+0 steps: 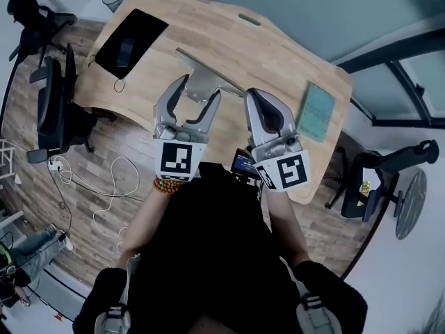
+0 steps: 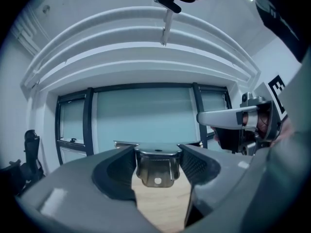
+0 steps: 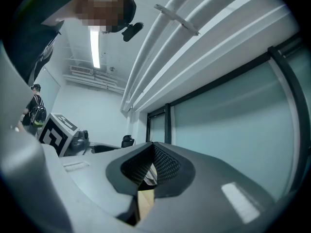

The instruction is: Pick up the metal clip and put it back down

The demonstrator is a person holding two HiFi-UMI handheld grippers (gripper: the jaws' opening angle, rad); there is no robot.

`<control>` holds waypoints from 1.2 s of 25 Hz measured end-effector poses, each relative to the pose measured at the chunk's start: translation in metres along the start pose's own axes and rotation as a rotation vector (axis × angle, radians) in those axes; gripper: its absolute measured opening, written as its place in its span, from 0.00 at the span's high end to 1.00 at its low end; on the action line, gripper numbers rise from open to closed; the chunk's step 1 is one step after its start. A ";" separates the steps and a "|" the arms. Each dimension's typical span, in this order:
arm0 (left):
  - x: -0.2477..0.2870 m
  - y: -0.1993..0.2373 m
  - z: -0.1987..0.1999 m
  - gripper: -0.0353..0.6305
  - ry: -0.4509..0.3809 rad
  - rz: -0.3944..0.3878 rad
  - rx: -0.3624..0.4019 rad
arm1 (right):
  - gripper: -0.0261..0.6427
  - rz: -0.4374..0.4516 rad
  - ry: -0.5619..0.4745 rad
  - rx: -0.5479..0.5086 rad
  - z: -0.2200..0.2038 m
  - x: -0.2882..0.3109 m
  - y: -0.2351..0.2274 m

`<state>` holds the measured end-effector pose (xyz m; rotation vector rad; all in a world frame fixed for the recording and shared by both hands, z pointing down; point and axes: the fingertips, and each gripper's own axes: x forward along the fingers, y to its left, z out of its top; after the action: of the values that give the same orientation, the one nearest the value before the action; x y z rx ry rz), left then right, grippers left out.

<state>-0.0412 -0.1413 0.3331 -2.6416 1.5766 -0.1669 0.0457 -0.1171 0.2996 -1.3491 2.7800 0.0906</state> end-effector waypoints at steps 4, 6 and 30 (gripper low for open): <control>-0.001 0.002 0.036 0.51 -0.078 0.016 -0.005 | 0.93 0.004 -0.026 -0.054 0.023 -0.005 0.000; -0.002 0.002 0.050 0.51 -0.107 0.025 -0.012 | 0.93 0.010 -0.039 -0.080 0.032 -0.007 0.001; -0.004 0.003 0.056 0.51 -0.128 0.060 -0.021 | 0.93 0.033 -0.029 -0.099 0.026 -0.007 0.003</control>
<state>-0.0385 -0.1392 0.2770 -2.5595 1.6227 0.0218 0.0479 -0.1082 0.2741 -1.3110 2.8087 0.2502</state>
